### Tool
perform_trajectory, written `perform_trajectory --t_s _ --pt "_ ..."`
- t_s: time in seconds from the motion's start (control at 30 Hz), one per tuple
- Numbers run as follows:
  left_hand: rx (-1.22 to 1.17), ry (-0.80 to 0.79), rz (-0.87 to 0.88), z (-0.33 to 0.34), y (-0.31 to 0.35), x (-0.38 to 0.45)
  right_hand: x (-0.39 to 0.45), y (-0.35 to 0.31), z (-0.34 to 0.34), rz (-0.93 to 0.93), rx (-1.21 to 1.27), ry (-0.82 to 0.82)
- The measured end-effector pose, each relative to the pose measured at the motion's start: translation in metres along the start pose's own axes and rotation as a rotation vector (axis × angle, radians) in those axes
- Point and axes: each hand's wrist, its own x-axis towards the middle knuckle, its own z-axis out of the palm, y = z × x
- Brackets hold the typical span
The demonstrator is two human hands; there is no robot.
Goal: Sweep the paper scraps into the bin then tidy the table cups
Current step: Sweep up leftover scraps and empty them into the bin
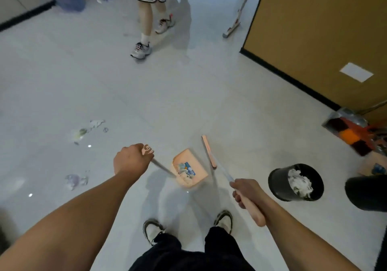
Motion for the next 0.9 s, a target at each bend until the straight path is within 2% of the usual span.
perform_trajectory --t_s 0.2,0.5,0.7,0.9 --pt "-0.161 0.088 -0.326 -0.054 -0.158 -0.014 0.008 -0.047 0.154 -0.052 -0.21 -0.121" --pt "-0.233 0.225 -0.792 -0.106 -0.359 -0.1 -0.018 -0.093 0.375 -0.158 -0.61 -0.304" --pt "-0.208 0.292 -1.101 -0.107 -0.427 -0.154 -0.034 -0.122 0.486 -0.241 -0.895 -0.417" --pt "-0.201 0.322 -1.294 -0.094 -0.466 -0.158 -0.017 -0.161 0.601 -0.324 -1.139 -0.482"
